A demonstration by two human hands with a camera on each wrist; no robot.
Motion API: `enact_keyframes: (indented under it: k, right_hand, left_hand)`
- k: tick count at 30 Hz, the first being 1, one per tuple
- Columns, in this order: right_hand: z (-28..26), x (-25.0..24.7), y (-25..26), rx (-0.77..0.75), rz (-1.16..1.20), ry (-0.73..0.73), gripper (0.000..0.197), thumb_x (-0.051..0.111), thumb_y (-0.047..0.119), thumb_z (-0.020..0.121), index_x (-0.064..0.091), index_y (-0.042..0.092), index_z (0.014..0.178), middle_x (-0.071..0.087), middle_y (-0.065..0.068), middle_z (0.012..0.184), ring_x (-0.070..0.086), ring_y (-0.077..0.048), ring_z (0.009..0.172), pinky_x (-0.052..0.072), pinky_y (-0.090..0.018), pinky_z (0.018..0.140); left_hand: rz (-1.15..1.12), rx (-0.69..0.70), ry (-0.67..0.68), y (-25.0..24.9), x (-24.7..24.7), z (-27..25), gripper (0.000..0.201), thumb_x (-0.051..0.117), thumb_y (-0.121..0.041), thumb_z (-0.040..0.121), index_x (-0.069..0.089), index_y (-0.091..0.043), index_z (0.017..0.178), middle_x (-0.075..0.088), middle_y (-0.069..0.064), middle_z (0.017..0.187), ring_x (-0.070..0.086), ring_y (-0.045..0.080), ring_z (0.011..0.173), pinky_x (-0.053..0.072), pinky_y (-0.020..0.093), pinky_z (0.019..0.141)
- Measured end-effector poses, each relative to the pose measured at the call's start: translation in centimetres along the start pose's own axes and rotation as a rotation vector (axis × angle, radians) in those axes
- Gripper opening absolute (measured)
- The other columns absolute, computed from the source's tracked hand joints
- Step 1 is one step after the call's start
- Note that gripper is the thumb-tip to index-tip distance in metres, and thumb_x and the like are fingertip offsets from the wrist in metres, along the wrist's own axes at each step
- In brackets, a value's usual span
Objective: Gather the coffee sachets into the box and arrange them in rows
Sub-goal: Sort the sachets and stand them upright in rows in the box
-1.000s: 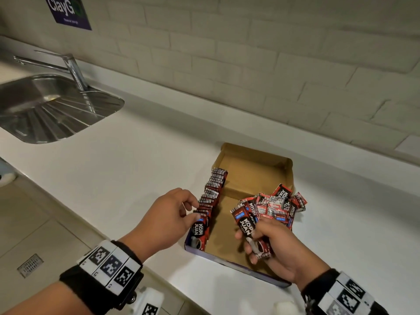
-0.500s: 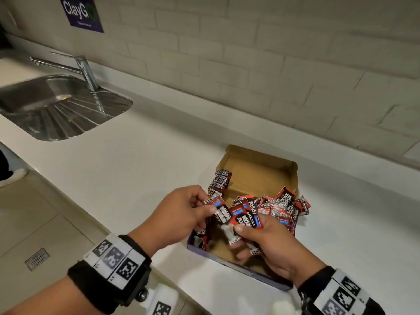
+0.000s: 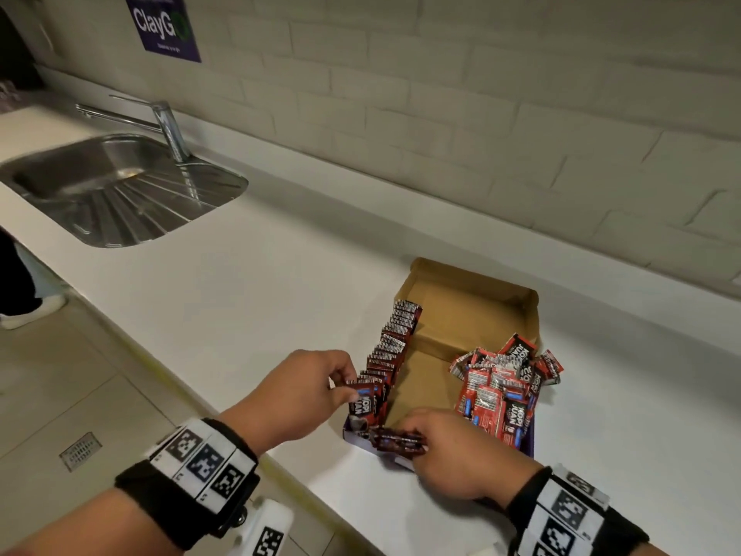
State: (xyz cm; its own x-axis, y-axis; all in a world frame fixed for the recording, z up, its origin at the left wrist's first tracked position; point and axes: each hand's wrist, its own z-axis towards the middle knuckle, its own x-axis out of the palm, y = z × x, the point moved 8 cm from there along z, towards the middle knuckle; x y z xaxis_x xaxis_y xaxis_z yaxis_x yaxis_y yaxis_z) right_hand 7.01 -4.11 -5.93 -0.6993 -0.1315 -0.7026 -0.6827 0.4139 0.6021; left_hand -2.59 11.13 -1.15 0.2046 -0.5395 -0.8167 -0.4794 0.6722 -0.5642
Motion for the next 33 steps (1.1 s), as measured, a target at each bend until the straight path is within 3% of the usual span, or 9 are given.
enact_keyframes:
  k: [2,6,10,14,17,21,23,27,33]
  right_hand:
    - [0.1,0.5,0.6,-0.016,-0.009,0.041,0.027,0.062,0.021,0.094,0.073,0.035,0.114,0.064,0.017,0.111,0.06,-0.007,0.104,0.049,-0.025,0.096]
    - [0.4,0.6,1.6,-0.031,-0.02,0.085,0.045,0.057,0.017,0.094,0.065,0.045,0.128,0.064,0.017,0.121,0.058,-0.006,0.111,0.044,-0.018,0.1]
    - [0.8,1.3,1.6,-0.018,-0.124,0.147,0.062,0.051,0.009,0.09,0.056,0.049,0.137,0.061,0.014,0.136,0.056,-0.013,0.123,0.043,-0.023,0.106]
    - [1.0,1.3,2.0,-0.041,-0.193,0.154,0.056,0.053,0.012,0.092,0.059,0.045,0.137,0.061,0.008,0.133,0.056,-0.018,0.12,0.047,-0.032,0.104]
    - [1.0,1.5,2.5,-0.052,-0.277,0.174,0.049,0.053,0.015,0.095,0.06,0.039,0.137,0.057,0.004,0.133,0.054,-0.022,0.121,0.047,-0.036,0.103]
    - [1.0,1.2,2.9,-0.061,-0.357,0.157,0.045,0.055,0.023,0.094,0.058,0.04,0.136,0.056,0.003,0.132,0.055,-0.024,0.121,0.049,-0.039,0.102]
    - [0.9,1.0,3.1,-0.063,-0.387,0.161,0.043,0.057,0.025,0.093,0.059,0.039,0.134,0.06,0.002,0.131,0.058,-0.026,0.12,0.05,-0.042,0.102]
    - [1.0,1.0,3.1,-0.028,-0.452,0.157,0.041,0.056,0.02,0.093,0.062,0.024,0.133,0.065,-0.009,0.126,0.062,-0.034,0.115,0.052,-0.044,0.095]
    - [1.0,1.1,3.6,-0.034,-0.492,0.183,0.039,0.055,0.021,0.097,0.059,0.018,0.136,0.061,-0.014,0.128,0.06,-0.036,0.115,0.049,-0.045,0.092]
  left_hand:
    - [0.047,-0.001,0.026,0.3,0.8,0.2,0.011,0.074,-0.037,0.089,0.063,-0.032,0.088,0.062,-0.022,0.076,0.051,0.0,0.057,0.033,0.013,0.054]
    - [0.062,-0.012,0.033,0.7,1.8,0.4,0.014,0.075,-0.034,0.087,0.064,-0.029,0.093,0.067,-0.015,0.087,0.052,0.0,0.059,0.034,0.013,0.053]
    - [-0.022,-0.057,0.029,1.2,2.5,0.7,0.027,0.079,-0.029,0.084,0.055,-0.029,0.095,0.068,-0.01,0.084,0.053,-0.001,0.058,0.036,0.014,0.052]
    - [-0.075,-0.131,0.093,2.3,3.6,0.9,0.044,0.081,-0.035,0.081,0.049,-0.027,0.109,0.066,-0.009,0.097,0.059,0.004,0.074,0.04,0.019,0.059]
    - [-0.051,-0.123,0.152,2.4,4.4,1.0,0.05,0.078,-0.035,0.084,0.052,-0.027,0.126,0.064,-0.014,0.112,0.063,0.006,0.087,0.046,0.019,0.072]
    - [-0.023,-0.08,0.191,2.0,5.1,1.0,0.037,0.069,-0.02,0.089,0.058,-0.029,0.123,0.064,-0.016,0.084,0.06,-0.001,0.072,0.038,0.009,0.061]
    - [-0.057,-0.063,0.212,1.8,5.5,0.8,0.042,0.062,-0.013,0.088,0.057,-0.035,0.125,0.069,-0.014,0.088,0.061,-0.005,0.07,0.04,0.008,0.061]
    - [-0.062,-0.031,0.233,1.2,5.6,0.8,0.053,0.056,-0.014,0.091,0.048,-0.043,0.135,0.07,-0.011,0.111,0.064,0.003,0.087,0.045,0.016,0.073]
    - [-0.075,-0.017,0.258,0.8,5.6,0.6,0.057,0.054,-0.016,0.092,0.04,-0.042,0.141,0.069,-0.006,0.12,0.065,0.011,0.1,0.051,0.029,0.089]
